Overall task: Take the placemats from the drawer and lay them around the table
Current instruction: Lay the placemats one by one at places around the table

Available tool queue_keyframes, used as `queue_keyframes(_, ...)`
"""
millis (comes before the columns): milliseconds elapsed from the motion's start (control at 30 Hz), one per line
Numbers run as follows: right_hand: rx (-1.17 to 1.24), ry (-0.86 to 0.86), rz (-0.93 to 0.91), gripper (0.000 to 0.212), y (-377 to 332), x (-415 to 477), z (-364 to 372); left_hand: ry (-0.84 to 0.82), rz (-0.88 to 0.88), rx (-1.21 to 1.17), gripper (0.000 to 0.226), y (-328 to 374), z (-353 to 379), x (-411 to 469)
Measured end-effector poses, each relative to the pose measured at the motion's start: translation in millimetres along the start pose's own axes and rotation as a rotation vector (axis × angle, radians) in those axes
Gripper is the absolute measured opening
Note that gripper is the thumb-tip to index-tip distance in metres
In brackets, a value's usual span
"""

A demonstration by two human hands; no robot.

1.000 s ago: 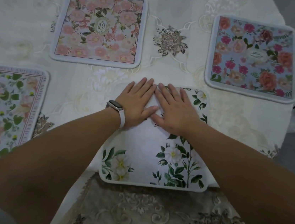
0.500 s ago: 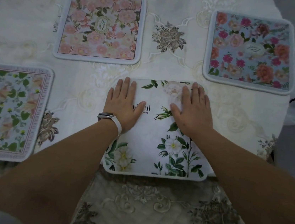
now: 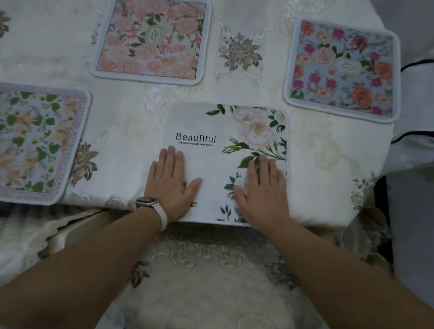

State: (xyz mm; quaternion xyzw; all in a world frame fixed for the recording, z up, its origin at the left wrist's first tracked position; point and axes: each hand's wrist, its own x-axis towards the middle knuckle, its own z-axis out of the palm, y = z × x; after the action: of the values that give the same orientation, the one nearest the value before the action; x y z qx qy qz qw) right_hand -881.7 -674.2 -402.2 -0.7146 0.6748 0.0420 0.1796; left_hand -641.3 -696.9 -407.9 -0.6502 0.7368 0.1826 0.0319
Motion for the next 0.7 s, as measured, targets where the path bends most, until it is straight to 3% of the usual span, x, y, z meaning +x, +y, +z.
queue_keyframes(167,-0.068,-0.019,-0.178,0.076,-36.0,-7.4,11.1,-0.051,0.336,0.028,0.074,33.4,6.8,-11.5)
queue_keyframes(467,-0.08,0.016,-0.251,0.075,-18.7,-3.2,11.2,0.006,0.245,0.104,0.07,19.5,10.5,-2.5)
queue_keyframes(700,-0.046,0.034,-0.068,0.074,21.3,13.1,1.5,0.016,0.169,0.086,0.072,0.0,6.2,8.3)
